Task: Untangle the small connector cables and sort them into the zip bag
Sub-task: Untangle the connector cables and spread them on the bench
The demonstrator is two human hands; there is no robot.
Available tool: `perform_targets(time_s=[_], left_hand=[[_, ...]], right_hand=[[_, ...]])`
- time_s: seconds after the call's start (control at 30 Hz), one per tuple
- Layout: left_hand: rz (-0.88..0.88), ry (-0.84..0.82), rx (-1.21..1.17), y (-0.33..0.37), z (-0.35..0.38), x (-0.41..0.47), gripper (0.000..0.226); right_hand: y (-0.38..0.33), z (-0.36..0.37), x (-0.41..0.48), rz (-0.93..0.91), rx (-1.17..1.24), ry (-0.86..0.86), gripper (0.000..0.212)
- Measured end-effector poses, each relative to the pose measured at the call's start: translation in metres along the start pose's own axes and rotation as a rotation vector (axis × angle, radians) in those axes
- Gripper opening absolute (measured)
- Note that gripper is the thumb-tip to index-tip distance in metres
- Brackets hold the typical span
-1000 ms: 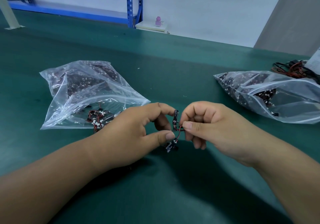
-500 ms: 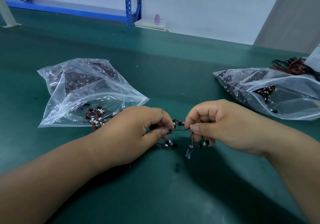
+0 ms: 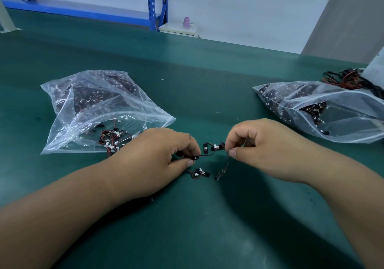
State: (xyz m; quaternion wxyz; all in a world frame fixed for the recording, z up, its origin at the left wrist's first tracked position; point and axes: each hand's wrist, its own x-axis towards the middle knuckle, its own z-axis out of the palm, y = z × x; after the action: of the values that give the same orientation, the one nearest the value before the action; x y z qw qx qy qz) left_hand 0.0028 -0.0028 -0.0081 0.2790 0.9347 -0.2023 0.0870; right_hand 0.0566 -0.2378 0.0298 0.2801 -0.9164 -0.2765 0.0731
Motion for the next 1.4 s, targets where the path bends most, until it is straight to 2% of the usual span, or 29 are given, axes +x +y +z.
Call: perform_targets(time_s=[0.23,0.37,0.43,0.57,0.63,0.7,0.77,0.9,1.03,1.27,1.4], left_hand=[[-0.011,0.012,0.000,-0.001,0.000,0.000,0.017],[0.019,0.029,-0.029,0.001,0.000,-0.001,0.012],[0.036,0.043,-0.039,0.002,0.000,-0.001,0.013],[0.060,0.044,-0.061,0.003,0.001,-0.001,0.011],[0.044,0.025,-0.076,0.002,0.000,-0.001,0.017],[0.035,0.006,-0.004,-0.001,0.000,-0.002,0.029],[0.037,-0.033,0.133,-0.004,-0.002,-0.004,0.033],[0.050,-0.117,0.212,-0.003,-0.003,-0.003,0.013],[0.050,-0.131,0.198,-0.003,-0.002,-0.002,0.016],[0.050,-0.142,0.228,-0.006,0.000,0.001,0.014],[0.042,-0.152,0.194,-0.008,0.000,-0.002,0.008]], right_hand=[[0.000,0.000,0.000,-0.029,0.057,0.078,0.013],[-0.005,0.003,-0.001,-0.081,0.192,0.031,0.001],[-0.009,0.007,-0.003,-0.117,0.277,-0.015,0.015],[-0.014,0.019,-0.003,-0.175,0.243,0.051,0.008],[-0.015,0.017,-0.002,-0.181,0.229,0.090,0.014],[-0.015,0.006,-0.001,-0.142,0.318,0.141,0.019],[-0.011,-0.008,0.000,-0.063,0.372,0.224,0.021],[0.004,-0.022,0.003,0.134,0.341,0.306,0.027],[0.009,-0.022,0.004,0.265,0.530,0.254,0.027],[0.014,-0.018,0.003,0.246,0.310,0.179,0.020],[0.006,-0.007,0.001,0.143,0.288,-0.003,0.013]])
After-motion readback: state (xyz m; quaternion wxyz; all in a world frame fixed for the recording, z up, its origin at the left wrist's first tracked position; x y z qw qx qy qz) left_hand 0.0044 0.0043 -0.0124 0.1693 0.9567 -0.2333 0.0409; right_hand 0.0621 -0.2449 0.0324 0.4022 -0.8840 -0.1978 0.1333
